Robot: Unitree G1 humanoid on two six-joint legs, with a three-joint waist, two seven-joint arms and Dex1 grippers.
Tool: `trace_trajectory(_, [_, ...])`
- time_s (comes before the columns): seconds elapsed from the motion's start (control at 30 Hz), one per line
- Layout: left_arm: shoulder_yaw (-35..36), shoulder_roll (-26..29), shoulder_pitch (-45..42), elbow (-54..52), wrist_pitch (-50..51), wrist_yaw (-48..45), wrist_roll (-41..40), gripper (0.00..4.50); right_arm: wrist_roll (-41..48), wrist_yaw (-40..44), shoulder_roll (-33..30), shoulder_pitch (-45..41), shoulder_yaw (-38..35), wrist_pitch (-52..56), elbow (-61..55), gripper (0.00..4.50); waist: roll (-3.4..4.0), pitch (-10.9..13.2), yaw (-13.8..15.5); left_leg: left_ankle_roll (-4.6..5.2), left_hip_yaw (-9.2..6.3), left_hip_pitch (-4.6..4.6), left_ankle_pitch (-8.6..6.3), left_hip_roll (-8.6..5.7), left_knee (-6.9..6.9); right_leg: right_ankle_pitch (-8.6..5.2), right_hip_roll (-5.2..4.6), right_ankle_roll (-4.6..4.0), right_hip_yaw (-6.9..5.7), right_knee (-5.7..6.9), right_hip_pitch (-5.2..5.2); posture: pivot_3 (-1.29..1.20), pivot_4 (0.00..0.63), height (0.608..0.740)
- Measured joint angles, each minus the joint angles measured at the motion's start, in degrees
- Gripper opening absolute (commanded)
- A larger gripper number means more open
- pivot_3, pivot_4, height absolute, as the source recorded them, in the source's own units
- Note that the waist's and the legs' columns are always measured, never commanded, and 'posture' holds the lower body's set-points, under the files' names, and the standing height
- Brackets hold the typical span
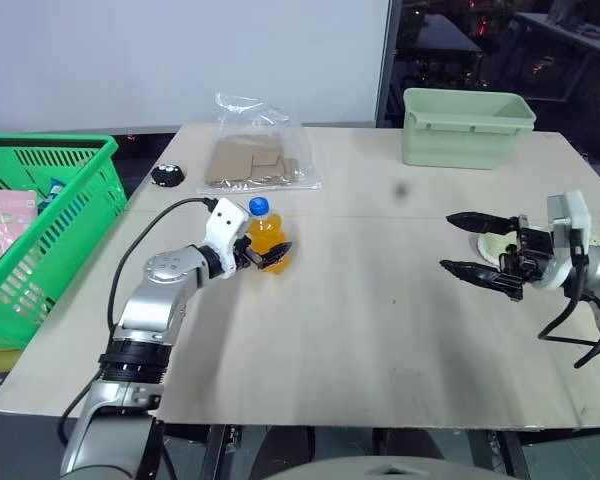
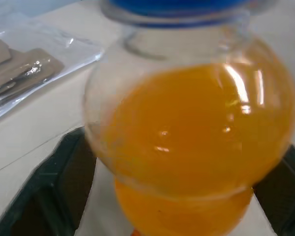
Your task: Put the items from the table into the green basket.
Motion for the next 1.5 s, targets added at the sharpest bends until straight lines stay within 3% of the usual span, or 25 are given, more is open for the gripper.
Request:
trace_trajectory(0.03, [0.18,-0.35,-0.02,0.4,-0.41,0.17,0.0,2.94,0.0,0.16,0.0,0.0,0.0,-0.06,0.04,4.5,0.0,0.0,0.0,0.0,0.0,0.0,0.0,0.0,0.0,0.0,0.0,0.0,0.0,0.0,0.0,0.01,0.0,0.74])
trace_trajectory(0.27, [3.19,-2.57,0.1,0.76,-0.83,2.55,-1.16,2.89,0.02,0.62,0.03,-0.25,-0.02,-1.1,2.04,4.5,-0.03,0.02,0.08,0.0,-0.04,-0.05,0.0,-0.01,0.0,0.01,0.0,0.0,-0.01,0.0,-0.01,0.03,0.0,0.74])
trace_trajectory(0.4, [10.81,-4.22,-4.77,0.75,-0.84,14.24,-1.2,2.89,2.7,-1.81,2.28,-4.9,-0.41,0.36,2.25,4.5,-0.31,0.24,-0.19,-0.01,-0.25,-0.09,0.01,0.07,0.05,0.03,0.15,0.0,-0.08,0.11,-0.09,0.05,0.0,0.74])
trace_trajectory(0.5, [17.67,-0.41,-11.31,0.74,-2.68,22.8,0.41,2.89,5.46,-3.46,3.23,-7.92,-0.62,2.0,1.0,4.5,-0.33,0.22,-0.19,-0.02,-0.32,-0.08,0.0,0.07,0.0,0.03,0.18,-0.01,-0.11,0.11,-0.09,0.07,0.0,0.74])
trace_trajectory(0.67, [24.81,10.43,-15.92,4.79,-4.14,30.89,5.14,2.89,6.79,-4.42,4.83,-10.57,0.15,3.96,0.38,4.5,-0.28,0.19,0.16,-0.02,-0.31,-0.07,-0.01,-0.03,-0.23,0.02,0.04,0.0,-0.15,0.03,-0.1,0.09,0.0,0.74])
trace_trajectory(0.87, [28.36,20.64,-15.89,21.31,-7.98,33.72,8.41,2.89,7.68,-5.73,6.94,-13.19,1.22,5.23,-0.91,4.5,-0.43,0.15,1.1,-0.03,-0.42,-0.08,0.0,-0.03,-0.27,0.02,0.03,-0.01,-0.35,0.05,-0.1,0.1,0.0,0.74])
trace_trajectory(1.13, [25.75,26.34,-17.62,40.21,-15.34,33.24,11.46,2.89,8.3,-7.17,7.98,-13.59,2.24,6.46,-3.21,4.5,-0.59,0.05,3.33,-0.05,-0.41,-0.08,0.01,-0.08,-0.25,0.01,-0.05,-0.01,-0.42,0.03,-0.06,0.1,0.0,0.74])
trace_trajectory(1.23, [23.87,26.56,-17.95,45.82,-16.29,33.67,12.96,4.37,8.62,-7.52,7.97,-13.59,2.24,6.97,-3.9,4.5,-0.66,0.01,3.25,-0.06,-0.41,-0.11,0.01,-0.07,-0.25,0.02,-0.05,-0.01,-0.42,0.03,-0.07,0.1,0.0,0.74])
trace_trajectory(1.5, [20.82,26.55,-20.99,49.84,-22.43,34.46,14.5,4.45,9.05,-8.11,7.61,-13.19,2.2,7.91,-4.83,4.5,-0.69,-0.02,2.98,-0.06,-0.38,-0.09,0.01,-0.05,-0.25,0.02,-0.05,-0.02,-0.42,0.06,-0.08,0.08,0.0,0.74])
